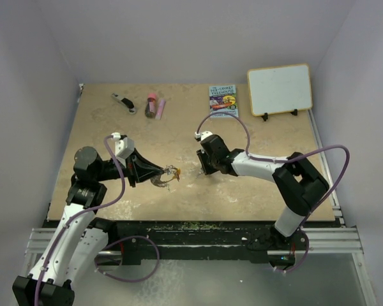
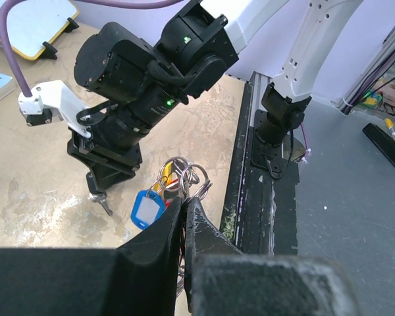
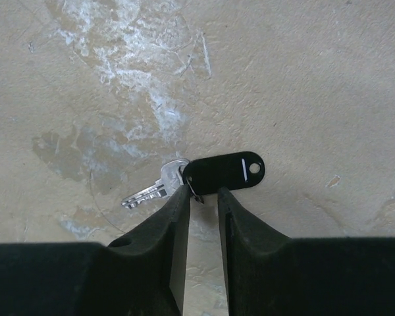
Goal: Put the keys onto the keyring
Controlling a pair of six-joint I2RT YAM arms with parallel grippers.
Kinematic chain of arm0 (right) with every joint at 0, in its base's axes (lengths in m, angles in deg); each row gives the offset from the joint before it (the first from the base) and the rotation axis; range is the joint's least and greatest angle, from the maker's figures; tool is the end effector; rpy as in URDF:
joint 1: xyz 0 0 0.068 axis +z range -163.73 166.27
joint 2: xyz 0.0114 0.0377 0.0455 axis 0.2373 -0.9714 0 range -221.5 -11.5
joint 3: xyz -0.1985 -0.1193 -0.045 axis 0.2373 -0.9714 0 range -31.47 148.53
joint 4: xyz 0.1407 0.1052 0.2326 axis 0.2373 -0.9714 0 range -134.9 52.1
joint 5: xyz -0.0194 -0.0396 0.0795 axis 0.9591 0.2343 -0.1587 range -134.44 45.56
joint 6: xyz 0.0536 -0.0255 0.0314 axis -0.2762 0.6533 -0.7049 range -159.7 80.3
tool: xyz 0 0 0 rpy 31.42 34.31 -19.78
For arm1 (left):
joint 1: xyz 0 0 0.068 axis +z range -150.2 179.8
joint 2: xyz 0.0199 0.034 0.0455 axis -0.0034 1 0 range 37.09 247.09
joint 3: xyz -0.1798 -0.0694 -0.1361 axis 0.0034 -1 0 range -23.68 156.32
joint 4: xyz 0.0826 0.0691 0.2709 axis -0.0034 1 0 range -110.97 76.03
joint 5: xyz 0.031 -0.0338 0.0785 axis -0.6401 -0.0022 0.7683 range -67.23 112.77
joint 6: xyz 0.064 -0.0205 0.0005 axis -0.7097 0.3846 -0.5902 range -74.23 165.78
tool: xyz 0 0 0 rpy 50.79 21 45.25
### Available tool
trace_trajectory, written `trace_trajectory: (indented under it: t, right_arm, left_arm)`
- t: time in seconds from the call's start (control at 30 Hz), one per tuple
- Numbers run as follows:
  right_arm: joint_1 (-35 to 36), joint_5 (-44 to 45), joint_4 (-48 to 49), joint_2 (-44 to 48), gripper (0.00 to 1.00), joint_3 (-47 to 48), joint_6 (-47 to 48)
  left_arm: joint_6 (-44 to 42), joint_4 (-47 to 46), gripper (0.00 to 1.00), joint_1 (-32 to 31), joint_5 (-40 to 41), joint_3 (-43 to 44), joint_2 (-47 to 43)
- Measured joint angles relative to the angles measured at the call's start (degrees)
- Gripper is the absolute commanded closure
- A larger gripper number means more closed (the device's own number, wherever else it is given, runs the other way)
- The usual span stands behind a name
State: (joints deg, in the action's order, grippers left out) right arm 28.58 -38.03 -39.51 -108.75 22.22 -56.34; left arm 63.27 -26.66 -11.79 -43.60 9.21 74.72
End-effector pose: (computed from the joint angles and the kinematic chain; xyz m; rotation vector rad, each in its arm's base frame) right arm 0.2851 0.2516 0.0999 -0.4755 2.3357 0.3674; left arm 0.2033 -0.0918 0.2898 0.8767 1.4782 -1.2713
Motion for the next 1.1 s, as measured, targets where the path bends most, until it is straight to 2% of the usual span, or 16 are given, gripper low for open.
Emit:
trace_trajectory:
  t: [0.13,0.3,0.5,0.77,0.9,1.1]
  right_arm:
    - [0.0,-0.5,0.5,0.0,0.92,-0.9,0.2]
    - [0.0,-1.0,0.6,0.0,1.0,-0.9,0.2]
    - [0.0,-0.2,-1.2,4.1,1.0,-2.1,-0.2]
    - [1.1,-0.6,-4.9,28.6,1.0,-3.5,-2.0]
    - [7.1,-2.0,-5.4,37.3,1.0,-2.4,-4.4]
    - [17.2,-3.6,-5.8,35.8,1.0,3.3,-7.0]
  left_arm:
    - [0.1,-0.5,0.96,0.2,0.2,0.0,0.0]
    - [0.2,-0.7,0.96,0.3,0.4,0.0,0.0]
    - [0.2,-0.7,0.96,0.4,0.9,0.0,-0.5]
    - [-0.1,0.8,0.96,0.7,4.5,0.0,-2.6]
    - [-0.4,1.4,0.96,0.9,6.1,0.0,-3.9]
    - [-0.7,2.3,0.96,1.1,8.0,0.0,-5.9]
